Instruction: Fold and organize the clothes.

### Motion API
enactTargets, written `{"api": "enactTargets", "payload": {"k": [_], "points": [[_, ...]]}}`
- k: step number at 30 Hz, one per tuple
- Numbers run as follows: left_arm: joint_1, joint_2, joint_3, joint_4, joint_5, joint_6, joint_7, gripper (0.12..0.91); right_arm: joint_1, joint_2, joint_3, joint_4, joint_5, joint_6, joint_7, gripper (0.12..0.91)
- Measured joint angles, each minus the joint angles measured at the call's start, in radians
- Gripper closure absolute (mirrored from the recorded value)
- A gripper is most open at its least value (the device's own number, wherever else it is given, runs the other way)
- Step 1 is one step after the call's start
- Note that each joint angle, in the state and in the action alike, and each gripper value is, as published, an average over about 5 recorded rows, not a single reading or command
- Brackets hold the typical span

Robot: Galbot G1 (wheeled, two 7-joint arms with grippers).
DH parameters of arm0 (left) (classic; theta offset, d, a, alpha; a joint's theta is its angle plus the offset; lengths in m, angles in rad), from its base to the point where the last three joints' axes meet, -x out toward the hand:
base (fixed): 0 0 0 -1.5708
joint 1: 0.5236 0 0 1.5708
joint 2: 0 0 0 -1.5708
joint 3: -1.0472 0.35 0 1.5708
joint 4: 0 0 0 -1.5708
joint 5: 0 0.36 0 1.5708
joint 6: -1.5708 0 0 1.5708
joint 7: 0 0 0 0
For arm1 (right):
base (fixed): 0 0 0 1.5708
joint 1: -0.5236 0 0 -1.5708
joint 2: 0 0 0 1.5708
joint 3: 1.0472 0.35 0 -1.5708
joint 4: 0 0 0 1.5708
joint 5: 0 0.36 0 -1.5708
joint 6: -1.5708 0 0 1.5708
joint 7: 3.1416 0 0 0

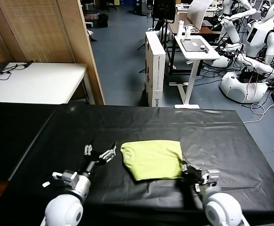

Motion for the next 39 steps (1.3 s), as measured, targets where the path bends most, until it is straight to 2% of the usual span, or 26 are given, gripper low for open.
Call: {"api": "enactTargets", "payload": {"k": [5,10,13,18,26,33,39], "points": [[0.001,-0.009,0.000,0.005,0.004,-0.008,0.000,0.123,-0.022,-0.019,0.052,0.000,-0.008,-0.020,0.017,0.879],[0.004,-0.014,-0.001,0.009,0.007,-0.011,0.000,0.123,-0.054,-0.016,0.082,0.013,-0.039,-0.065,0.080,0.879],[0.007,-0.024,0.000,0.014,0.010,-0.017,0.001,0.123,-0.072,-0.004,0.099,0.009,-0.077,-0.057,0.112,0.879],[0.008,-0.035,0.005,0.019,0.012,-0.021,0.002,0.123,-0.075,0.003,0.126,-0.017,-0.142,-0.039,0.127,0.879],[0.012,-0.041,0.010,0.023,0.013,-0.027,0.003,0.123,-0.045,-0.017,0.156,-0.052,-0.177,-0.051,0.095,0.879],[0.016,-0.050,0.016,0.021,0.016,-0.028,0.003,0.123,-0.018,-0.024,0.159,-0.093,-0.253,-0.036,0.094,0.879],[0.018,-0.057,0.022,0.020,0.023,-0.030,0.002,0.123,-0.017,-0.033,0.169,-0.106,-0.265,-0.016,0.055,0.872]]}}
